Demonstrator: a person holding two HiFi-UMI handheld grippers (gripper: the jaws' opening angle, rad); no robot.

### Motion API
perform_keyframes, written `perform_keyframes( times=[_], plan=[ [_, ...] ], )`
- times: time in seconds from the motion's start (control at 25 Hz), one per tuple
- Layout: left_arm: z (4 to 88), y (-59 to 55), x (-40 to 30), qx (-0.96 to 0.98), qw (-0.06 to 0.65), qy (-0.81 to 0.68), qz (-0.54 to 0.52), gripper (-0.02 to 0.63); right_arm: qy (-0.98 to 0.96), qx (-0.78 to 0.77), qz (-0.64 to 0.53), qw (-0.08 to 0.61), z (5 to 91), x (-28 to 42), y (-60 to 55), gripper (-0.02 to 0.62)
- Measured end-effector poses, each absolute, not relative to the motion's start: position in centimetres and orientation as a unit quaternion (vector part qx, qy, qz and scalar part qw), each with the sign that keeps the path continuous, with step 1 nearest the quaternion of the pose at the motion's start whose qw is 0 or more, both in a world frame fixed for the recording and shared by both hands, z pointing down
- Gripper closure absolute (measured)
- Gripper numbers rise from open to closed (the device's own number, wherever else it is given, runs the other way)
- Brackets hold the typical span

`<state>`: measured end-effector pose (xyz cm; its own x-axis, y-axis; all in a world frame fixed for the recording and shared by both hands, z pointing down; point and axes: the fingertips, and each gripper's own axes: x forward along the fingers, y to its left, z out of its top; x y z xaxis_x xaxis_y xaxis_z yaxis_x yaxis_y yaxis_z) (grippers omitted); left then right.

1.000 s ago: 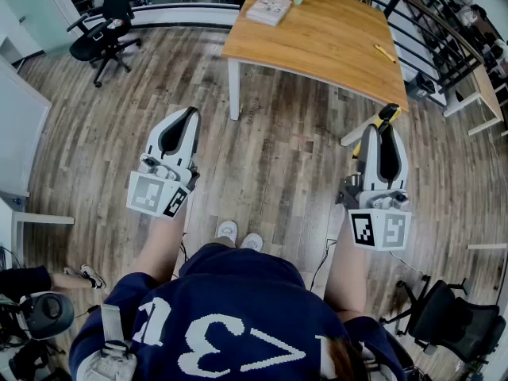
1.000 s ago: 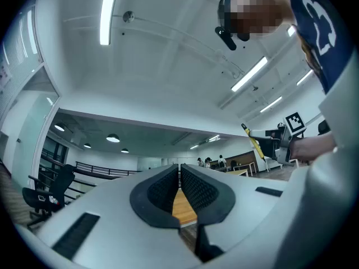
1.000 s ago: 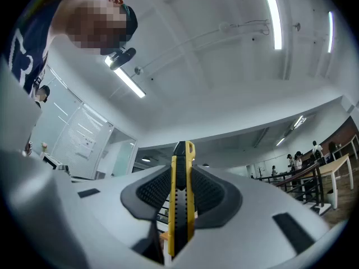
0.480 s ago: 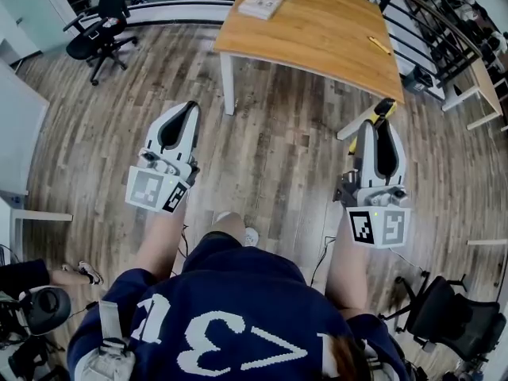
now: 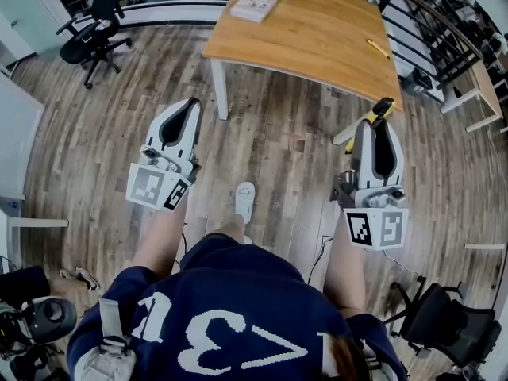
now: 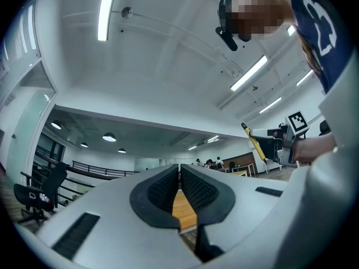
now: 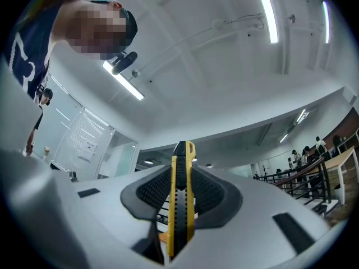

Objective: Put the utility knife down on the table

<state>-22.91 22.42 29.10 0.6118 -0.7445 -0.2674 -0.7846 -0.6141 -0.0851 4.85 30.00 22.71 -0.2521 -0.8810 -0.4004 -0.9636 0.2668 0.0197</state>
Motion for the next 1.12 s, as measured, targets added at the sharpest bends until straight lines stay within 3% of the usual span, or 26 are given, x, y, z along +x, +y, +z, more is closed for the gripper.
perform_keyframes(
  times=[0.64, 1.12],
  plan=[
    [27.4, 2.1, -17.1, -0.898, 0.104, 0.411, 0.115, 0.581, 0.777, -0.59, 0.142, 0.169, 20.6, 9.4, 10.6, 0.468],
    [28.0, -4.6, -16.3, -0.902, 0.096, 0.409, 0.103, 0.581, 0.777, -0.589, 0.131, 0.18, 20.9, 10.4, 3.5, 0.469]
  ],
)
